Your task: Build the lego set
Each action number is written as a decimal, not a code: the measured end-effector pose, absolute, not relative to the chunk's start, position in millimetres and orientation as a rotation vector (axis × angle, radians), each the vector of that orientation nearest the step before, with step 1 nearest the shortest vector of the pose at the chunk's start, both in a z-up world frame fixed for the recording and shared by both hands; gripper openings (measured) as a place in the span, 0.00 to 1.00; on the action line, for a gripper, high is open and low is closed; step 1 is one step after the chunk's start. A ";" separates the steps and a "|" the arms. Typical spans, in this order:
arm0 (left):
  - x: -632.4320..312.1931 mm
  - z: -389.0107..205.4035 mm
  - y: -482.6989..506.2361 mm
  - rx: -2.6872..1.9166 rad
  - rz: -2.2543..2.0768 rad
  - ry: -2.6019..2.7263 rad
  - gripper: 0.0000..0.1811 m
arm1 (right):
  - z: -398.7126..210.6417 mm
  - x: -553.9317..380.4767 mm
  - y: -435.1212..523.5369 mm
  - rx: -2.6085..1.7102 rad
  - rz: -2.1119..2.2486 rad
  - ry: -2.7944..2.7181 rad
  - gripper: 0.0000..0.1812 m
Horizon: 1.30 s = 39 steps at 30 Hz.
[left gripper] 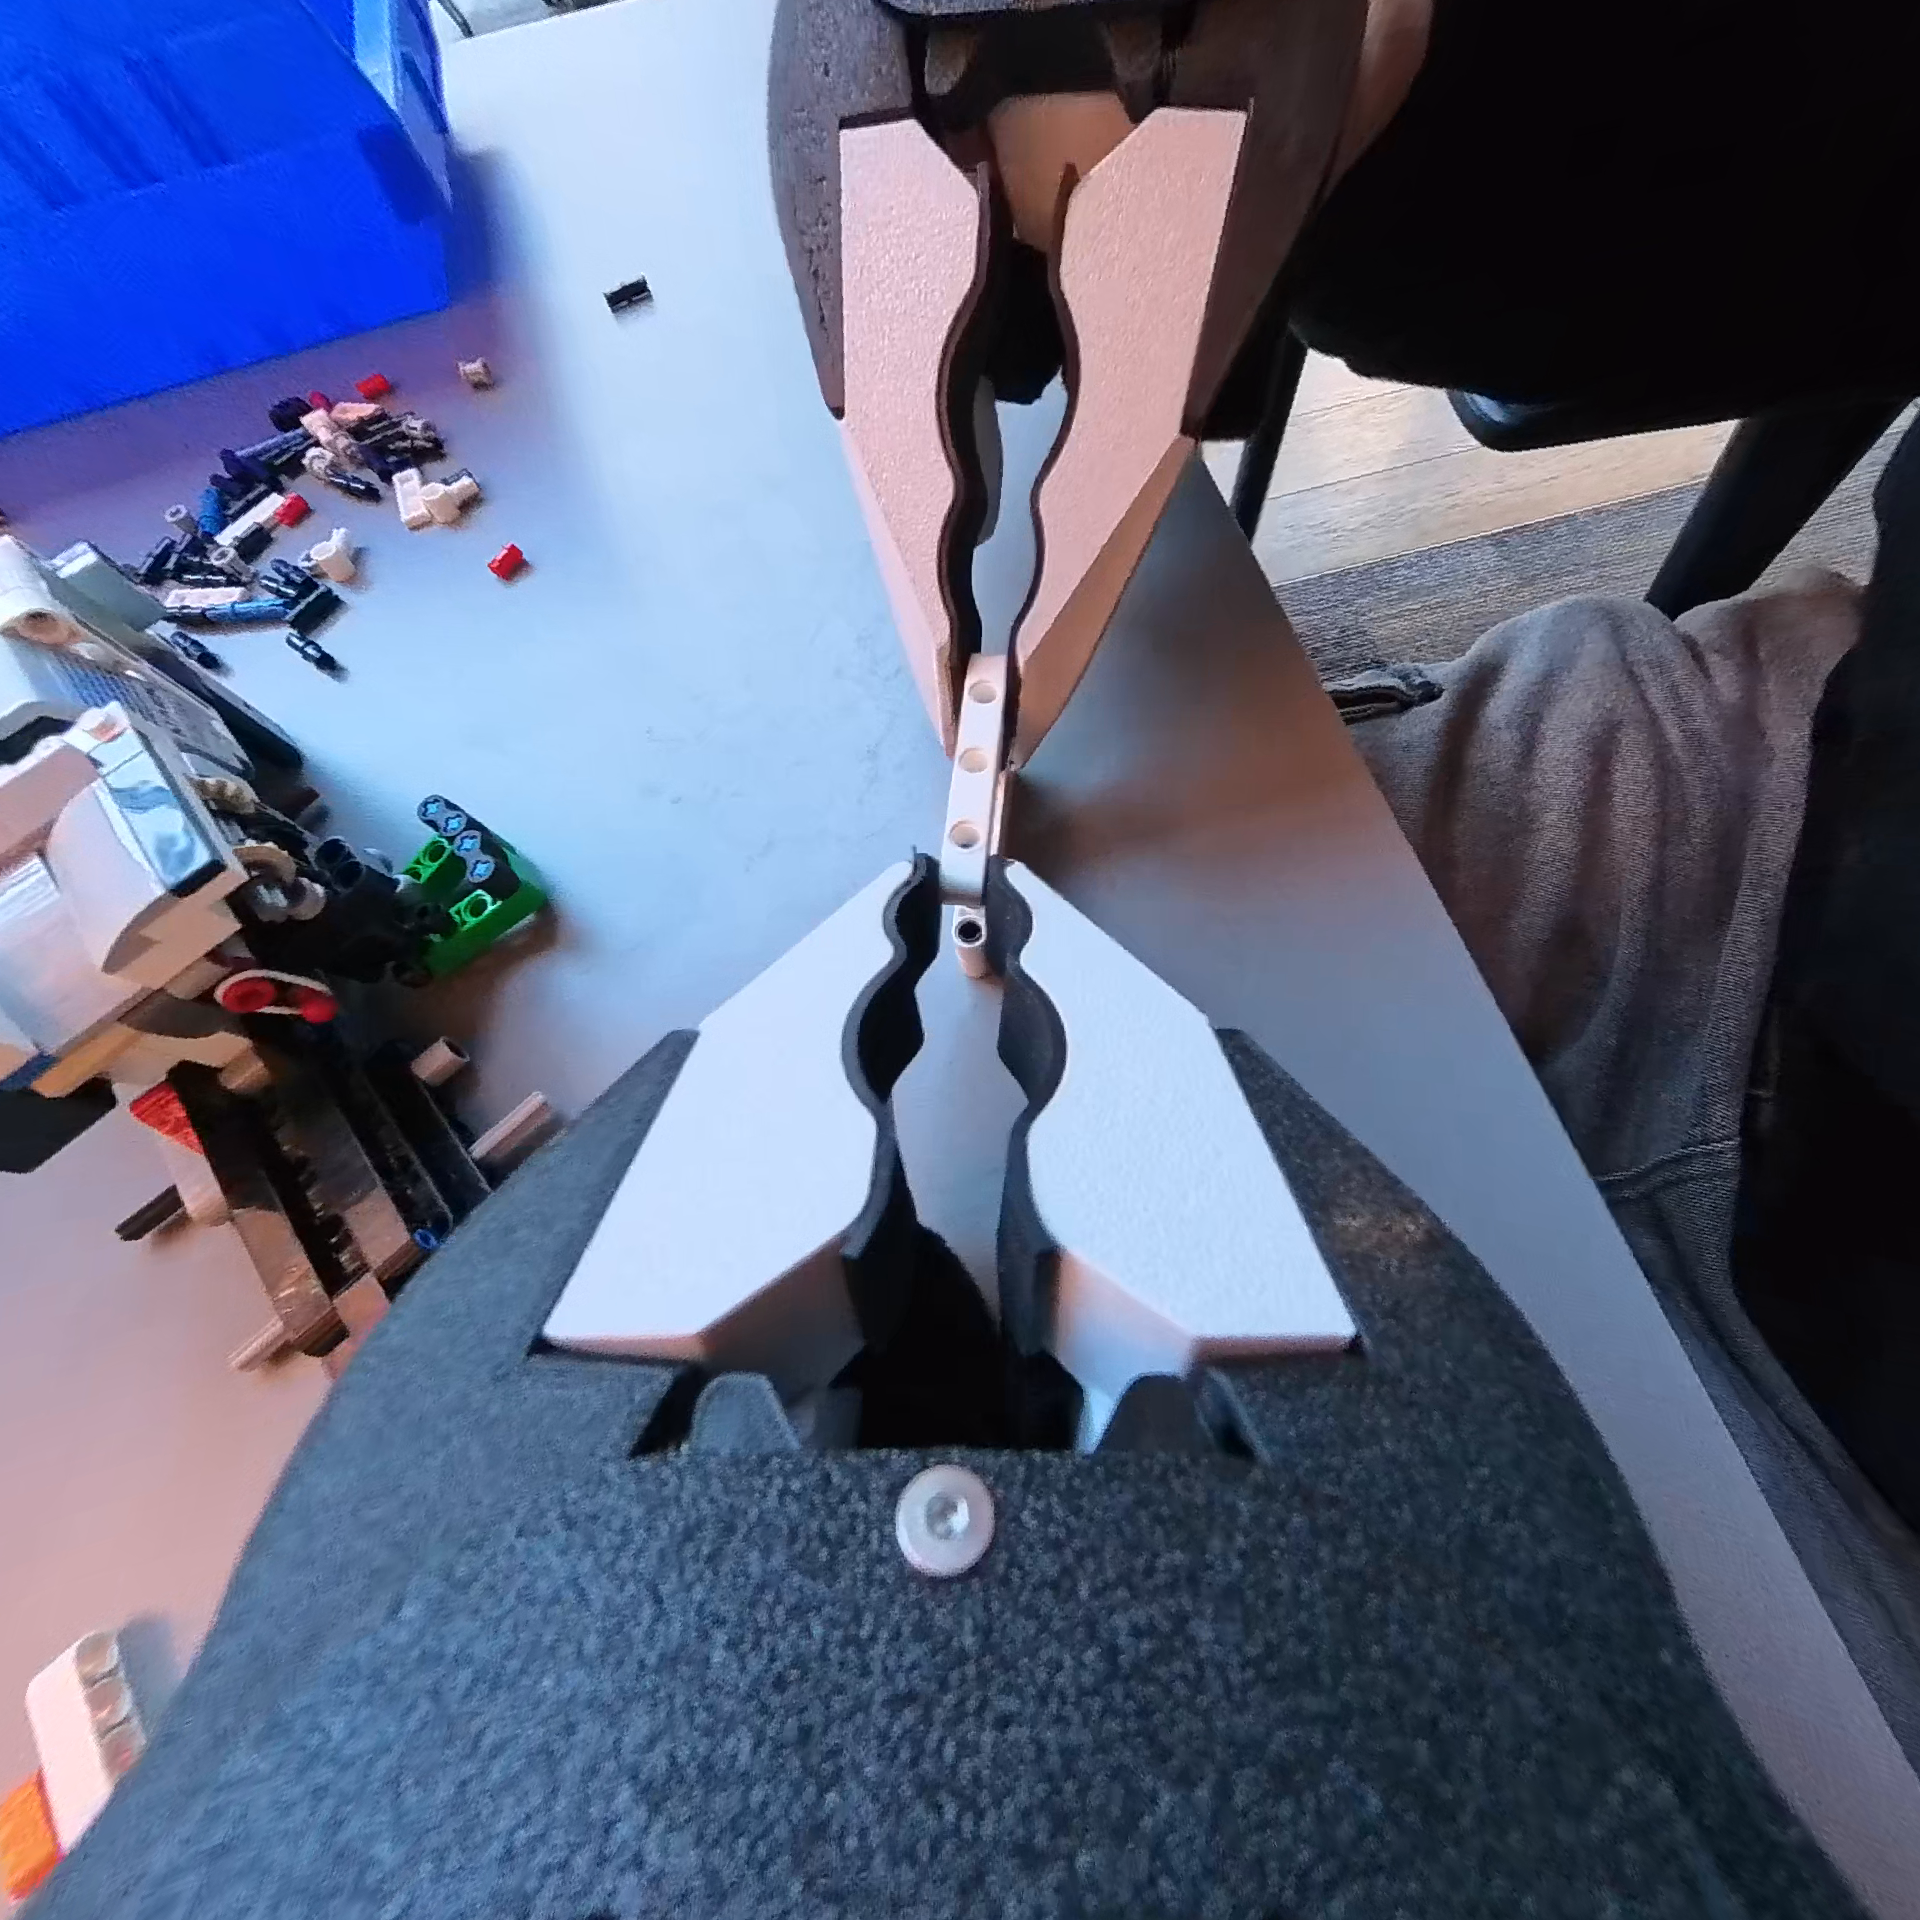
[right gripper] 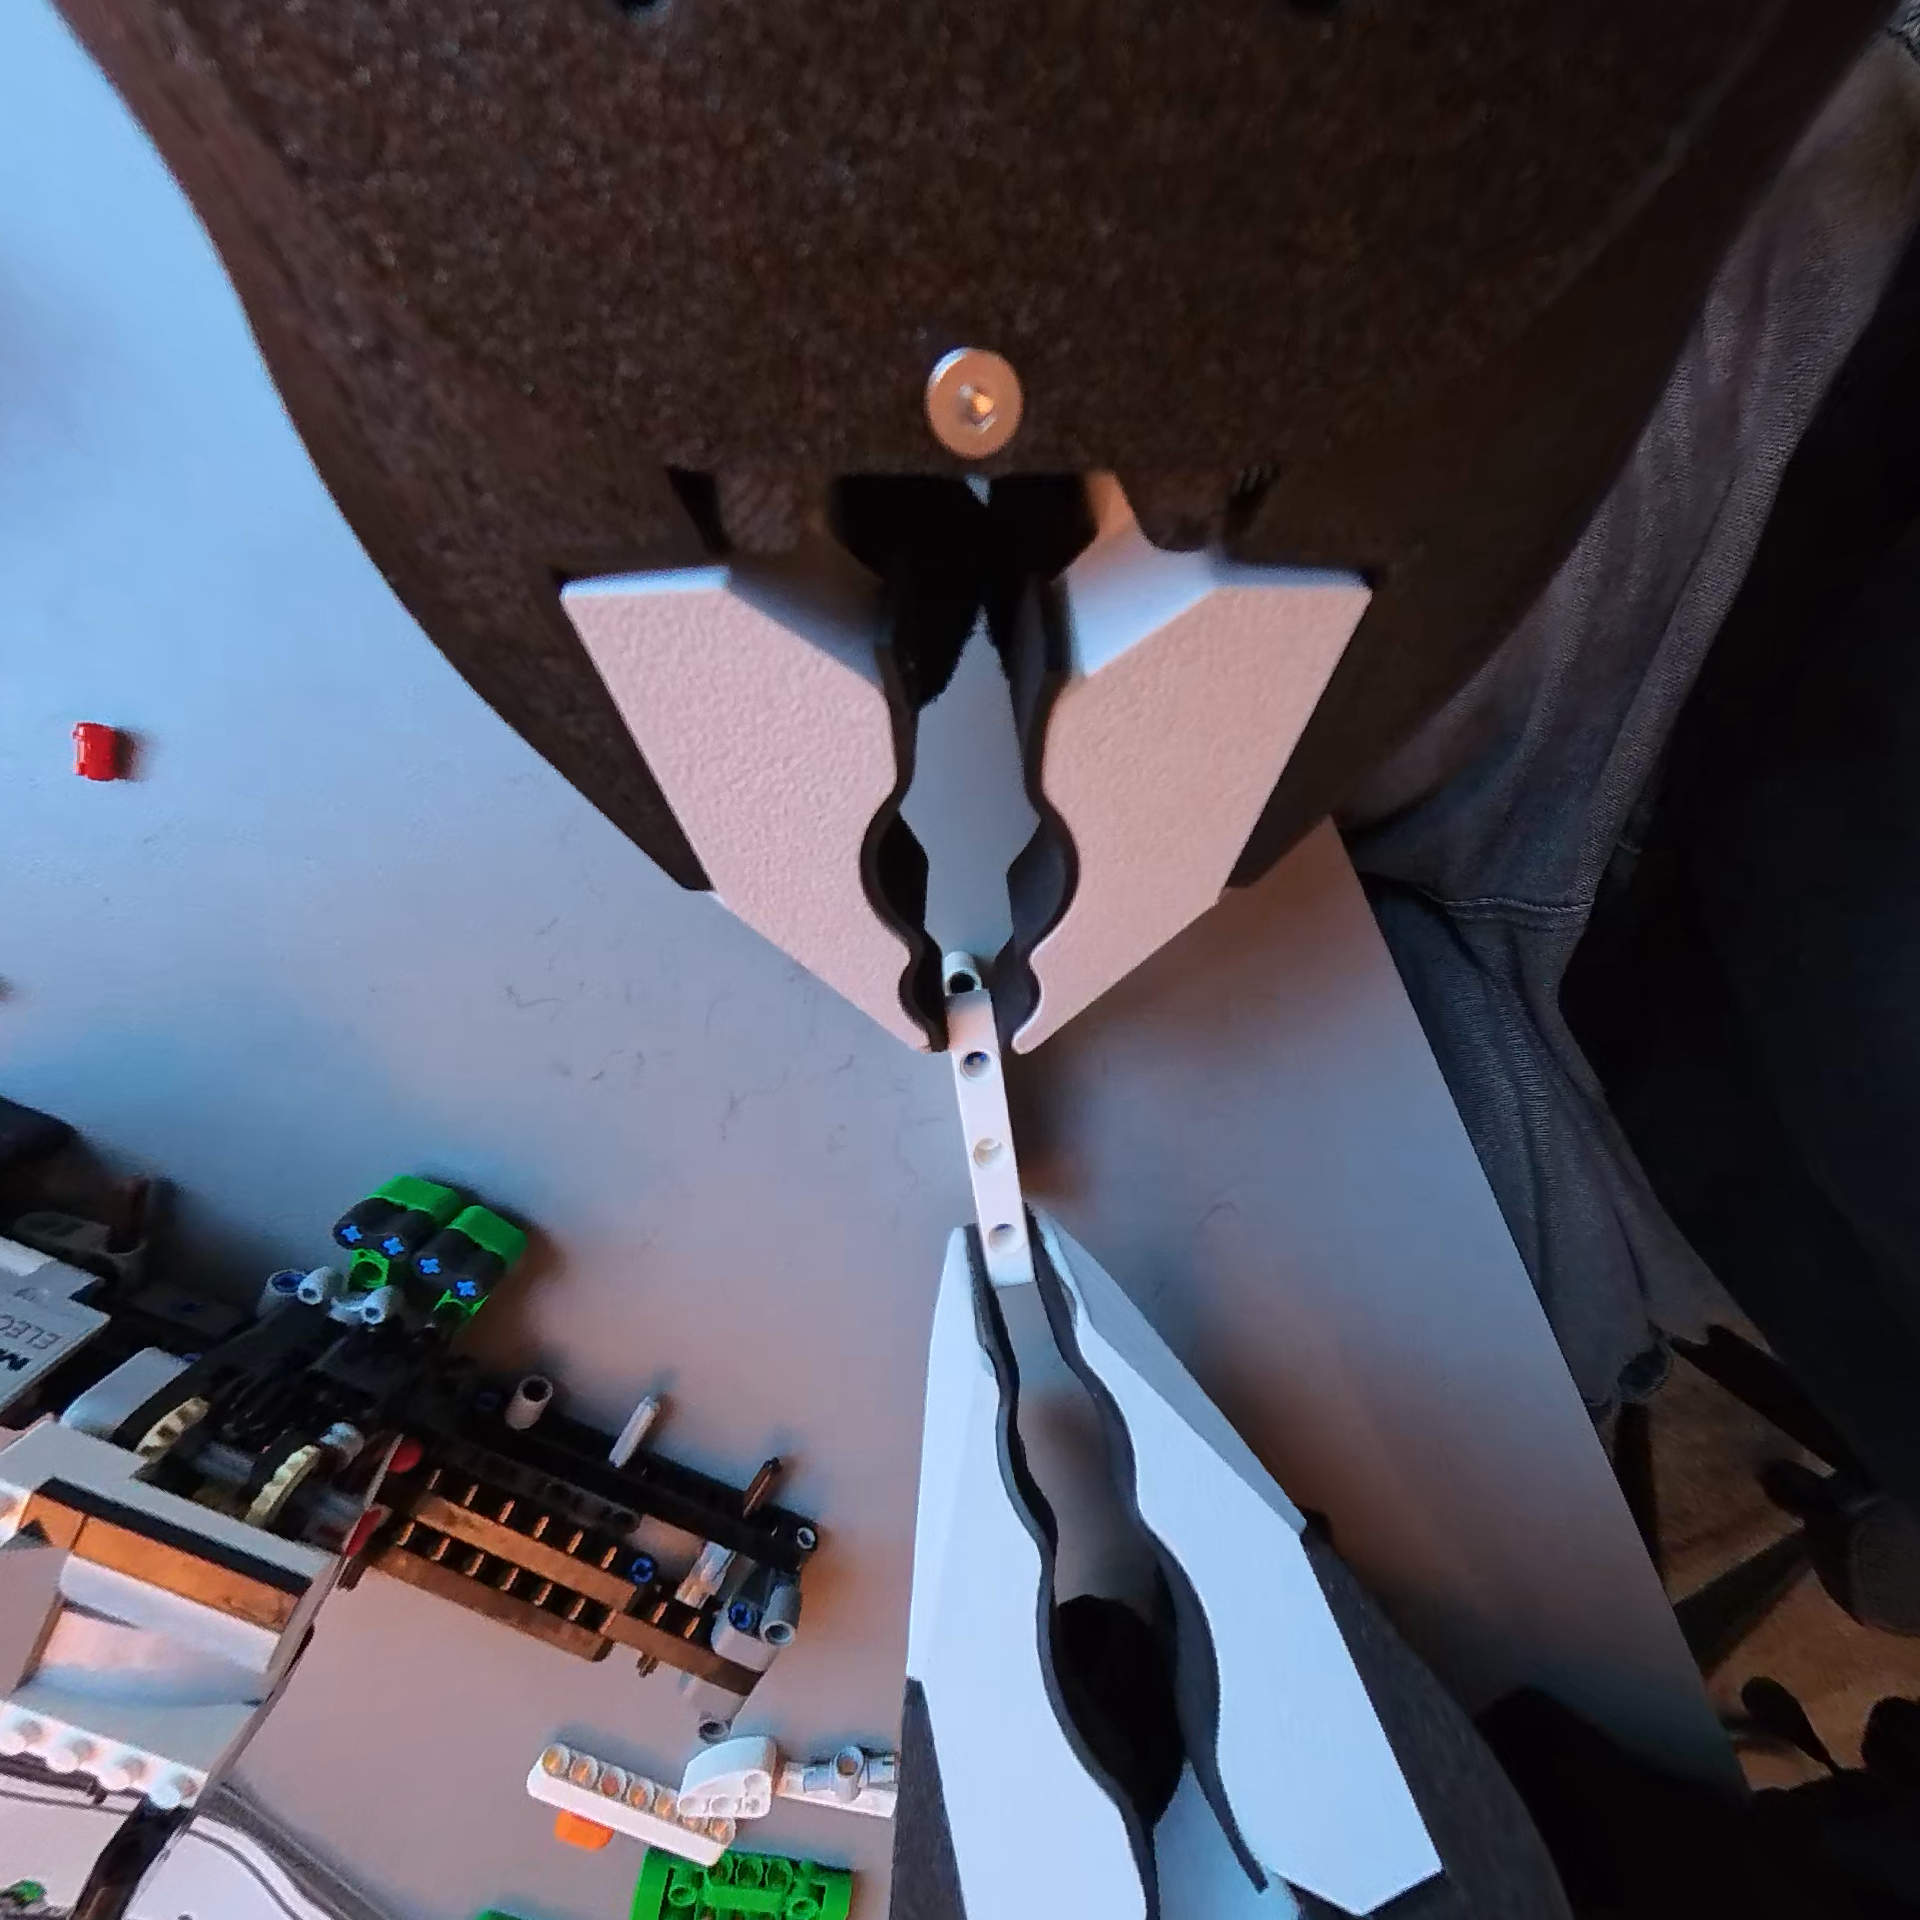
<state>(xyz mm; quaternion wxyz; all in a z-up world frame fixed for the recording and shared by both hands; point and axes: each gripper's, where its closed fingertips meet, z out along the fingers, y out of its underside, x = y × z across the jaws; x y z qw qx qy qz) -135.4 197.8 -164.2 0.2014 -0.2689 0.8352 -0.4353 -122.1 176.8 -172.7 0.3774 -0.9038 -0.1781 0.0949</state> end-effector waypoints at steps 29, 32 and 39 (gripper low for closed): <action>-133.9 -164.4 197.4 -0.782 -1.214 2.351 0.04 | -159.2 -128.7 189.7 -2.228 0.249 -0.471 0.04; -134.0 -164.6 196.4 -0.804 -1.225 2.355 0.04 | -159.6 -129.4 188.4 -2.254 0.335 -0.468 0.04; -136.6 -165.2 194.8 -0.861 -1.283 2.387 0.04 | -160.1 -130.8 187.6 -2.278 0.404 -0.471 0.04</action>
